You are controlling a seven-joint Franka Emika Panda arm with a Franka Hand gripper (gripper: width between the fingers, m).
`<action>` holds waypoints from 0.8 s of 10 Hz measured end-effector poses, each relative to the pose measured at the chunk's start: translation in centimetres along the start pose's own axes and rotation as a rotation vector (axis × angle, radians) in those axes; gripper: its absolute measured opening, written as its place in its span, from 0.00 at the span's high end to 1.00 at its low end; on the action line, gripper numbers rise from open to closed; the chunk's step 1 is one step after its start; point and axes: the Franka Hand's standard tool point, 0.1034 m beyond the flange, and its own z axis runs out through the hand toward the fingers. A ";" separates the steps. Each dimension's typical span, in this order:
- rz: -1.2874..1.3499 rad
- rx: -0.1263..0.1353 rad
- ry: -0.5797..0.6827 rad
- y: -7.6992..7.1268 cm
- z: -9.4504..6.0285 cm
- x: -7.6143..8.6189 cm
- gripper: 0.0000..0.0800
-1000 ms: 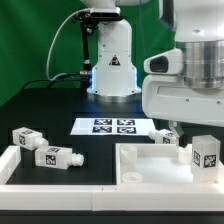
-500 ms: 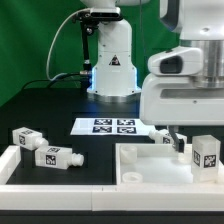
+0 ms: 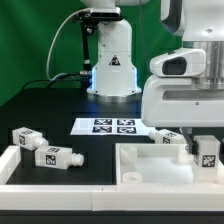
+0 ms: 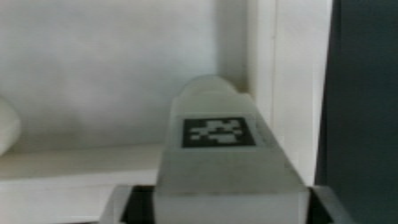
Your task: Assemble one leg
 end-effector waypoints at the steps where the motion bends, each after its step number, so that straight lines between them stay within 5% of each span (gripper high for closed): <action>1: 0.067 0.001 0.000 0.0 0.0 0.0 0.64; 6: 0.724 -0.011 -0.004 0.3 0.1 -0.2 0.64; 8: 1.086 0.007 -0.017 0.2 0.1 -0.3 0.64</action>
Offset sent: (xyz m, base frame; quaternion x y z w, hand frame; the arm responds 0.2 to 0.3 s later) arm -0.0057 -0.0161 -0.0004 -0.0567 0.0319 0.2239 0.9724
